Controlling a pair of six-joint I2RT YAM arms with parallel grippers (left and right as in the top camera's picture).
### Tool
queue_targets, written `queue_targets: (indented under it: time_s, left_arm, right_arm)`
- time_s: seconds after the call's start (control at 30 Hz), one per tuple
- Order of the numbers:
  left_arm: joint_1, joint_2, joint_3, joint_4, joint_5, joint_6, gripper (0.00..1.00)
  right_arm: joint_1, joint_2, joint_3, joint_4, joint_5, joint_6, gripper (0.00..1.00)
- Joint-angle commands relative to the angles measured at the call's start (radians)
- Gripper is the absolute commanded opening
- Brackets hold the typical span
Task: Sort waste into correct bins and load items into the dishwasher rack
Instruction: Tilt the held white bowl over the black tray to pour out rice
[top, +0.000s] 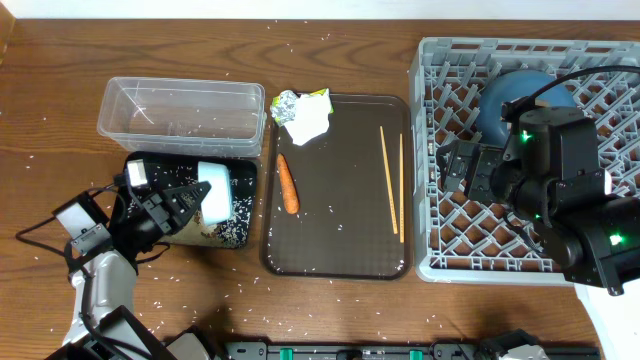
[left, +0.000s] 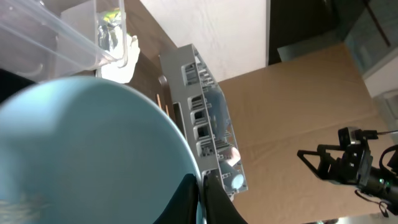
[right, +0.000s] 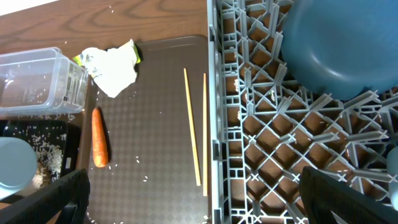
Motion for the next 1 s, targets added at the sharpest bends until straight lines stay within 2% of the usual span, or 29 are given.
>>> queue_targets:
  time_s: [0.0,0.07,0.17,0.27,0.63,0.73,0.83,0.97]
  left_arm:
    - [0.043,-0.001,0.001,0.057,-0.021,-0.140,0.06]
    - [0.064,-0.001,0.001,0.076,0.034,-0.140,0.06]
    - [0.100,-0.001,0.001,0.059,0.029,-0.159,0.06]
    - [0.071,-0.001,-0.005,0.056,0.034,-0.154,0.06]
    - [0.095,0.000,-0.012,0.096,0.036,-0.174,0.06]
    - [0.112,-0.002,-0.010,0.122,-0.017,-0.280,0.06]
    - [0.039,-0.003,-0.014,0.125,0.029,-0.235,0.06]
    - [0.069,-0.007,-0.014,0.206,0.005,-0.328,0.06]
  right_arm:
    - [-0.007,-0.003,0.001,-0.003,-0.005,-0.008,0.99]
    - [-0.007,-0.004,0.001,-0.012,-0.004,-0.010,0.99]
    - [-0.007,-0.004,0.001,-0.015,-0.005,-0.011,0.99]
    - [-0.007,-0.004,0.001,-0.002,-0.004,-0.011,0.99]
    - [-0.006,-0.009,0.001,-0.020,-0.020,-0.011,0.99]
    - [-0.006,-0.008,0.001,-0.016,-0.020,-0.011,0.99]
    - [-0.006,-0.008,0.001,-0.003,-0.020,-0.010,0.99]
    - [-0.006,-0.009,0.001,-0.009,-0.040,-0.010,0.99]
